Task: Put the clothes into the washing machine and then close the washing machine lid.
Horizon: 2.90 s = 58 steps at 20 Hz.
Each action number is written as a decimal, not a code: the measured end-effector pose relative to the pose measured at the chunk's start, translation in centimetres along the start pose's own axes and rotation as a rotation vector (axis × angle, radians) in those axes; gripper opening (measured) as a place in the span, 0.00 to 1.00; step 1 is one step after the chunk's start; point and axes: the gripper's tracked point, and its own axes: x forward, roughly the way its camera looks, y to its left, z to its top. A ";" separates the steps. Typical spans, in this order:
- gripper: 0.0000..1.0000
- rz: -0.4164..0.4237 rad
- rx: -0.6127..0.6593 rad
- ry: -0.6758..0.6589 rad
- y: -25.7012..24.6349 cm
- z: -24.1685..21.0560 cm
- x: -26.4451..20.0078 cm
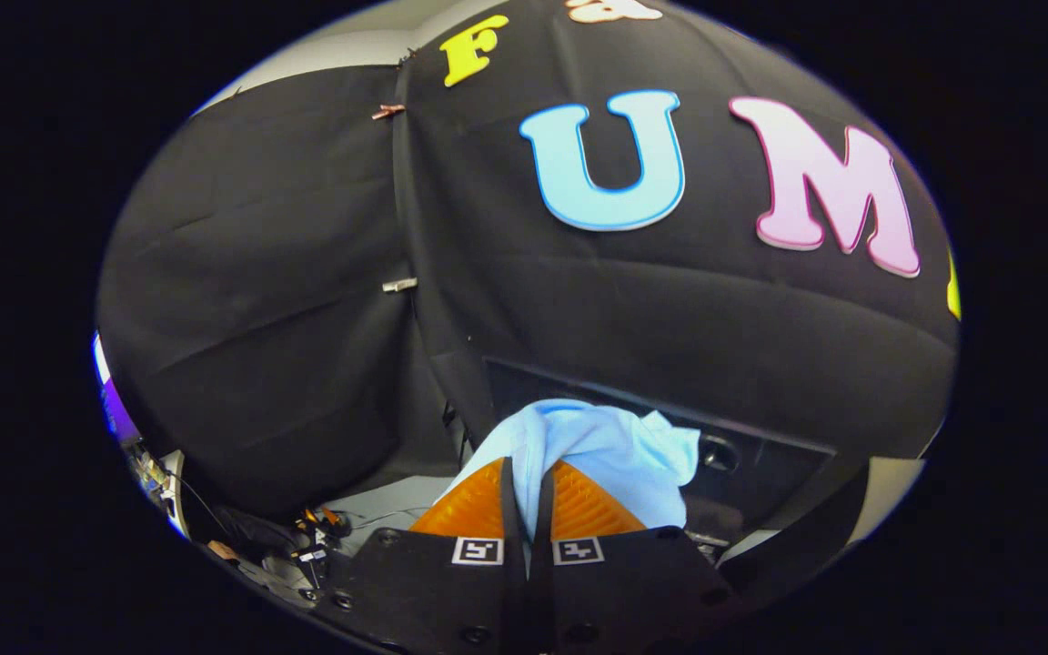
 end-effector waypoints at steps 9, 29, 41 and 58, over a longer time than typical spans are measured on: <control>0.05 -0.036 -0.078 0.271 -0.9 -8.3 2.5; 1.00 0.033 -0.087 0.129 0.7 -4.4 1.8; 0.99 0.014 -0.104 -0.351 -0.4 6.8 -0.6; 0.99 -0.580 0.101 -0.364 -17.7 8.4 1.7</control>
